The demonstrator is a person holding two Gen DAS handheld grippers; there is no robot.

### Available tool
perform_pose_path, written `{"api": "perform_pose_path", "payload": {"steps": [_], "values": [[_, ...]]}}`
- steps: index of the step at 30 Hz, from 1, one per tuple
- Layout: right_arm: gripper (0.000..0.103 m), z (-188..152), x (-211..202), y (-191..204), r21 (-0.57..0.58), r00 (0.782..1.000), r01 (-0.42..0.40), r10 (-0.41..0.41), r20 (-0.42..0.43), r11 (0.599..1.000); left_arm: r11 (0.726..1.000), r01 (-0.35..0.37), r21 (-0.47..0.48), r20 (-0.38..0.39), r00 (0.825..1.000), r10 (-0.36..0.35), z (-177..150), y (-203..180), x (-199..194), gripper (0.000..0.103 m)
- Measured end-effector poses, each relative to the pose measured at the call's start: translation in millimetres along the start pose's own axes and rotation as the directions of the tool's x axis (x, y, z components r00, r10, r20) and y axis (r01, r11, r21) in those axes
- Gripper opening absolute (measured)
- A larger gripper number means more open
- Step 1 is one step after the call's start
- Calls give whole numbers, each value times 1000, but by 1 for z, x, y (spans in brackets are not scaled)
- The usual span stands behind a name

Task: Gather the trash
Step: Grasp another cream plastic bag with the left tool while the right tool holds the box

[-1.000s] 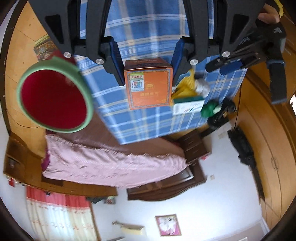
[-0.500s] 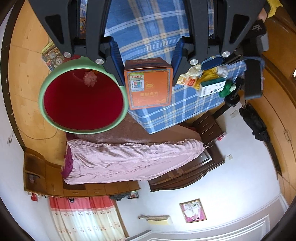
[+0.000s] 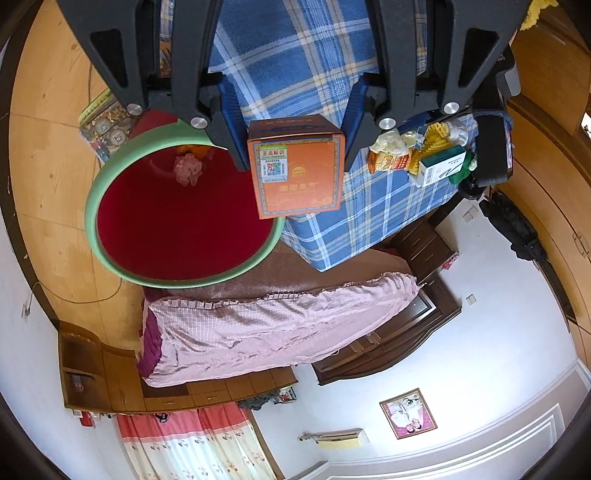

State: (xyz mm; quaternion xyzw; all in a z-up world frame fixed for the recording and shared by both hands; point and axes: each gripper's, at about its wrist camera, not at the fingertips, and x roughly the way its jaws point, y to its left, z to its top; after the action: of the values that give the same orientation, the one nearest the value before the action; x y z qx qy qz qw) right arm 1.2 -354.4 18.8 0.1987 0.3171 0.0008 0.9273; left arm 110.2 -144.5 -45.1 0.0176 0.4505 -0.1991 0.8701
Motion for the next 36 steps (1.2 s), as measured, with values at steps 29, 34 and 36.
{"api": "perform_pose_path", "payload": {"steps": [29,34,36], "values": [[50,17,-41,-22,-94,969,71,-47,242,993,978,193,83,265,941,-209,50,-75,-68,11],[50,25,-33,-38,-101,959,107,-76,272,989,966,241,97,291,921,-259,64,-100,-54,11],[50,29,-26,-49,-92,958,119,-90,273,989,964,248,98,294,918,-266,67,-108,-47,11]]}}
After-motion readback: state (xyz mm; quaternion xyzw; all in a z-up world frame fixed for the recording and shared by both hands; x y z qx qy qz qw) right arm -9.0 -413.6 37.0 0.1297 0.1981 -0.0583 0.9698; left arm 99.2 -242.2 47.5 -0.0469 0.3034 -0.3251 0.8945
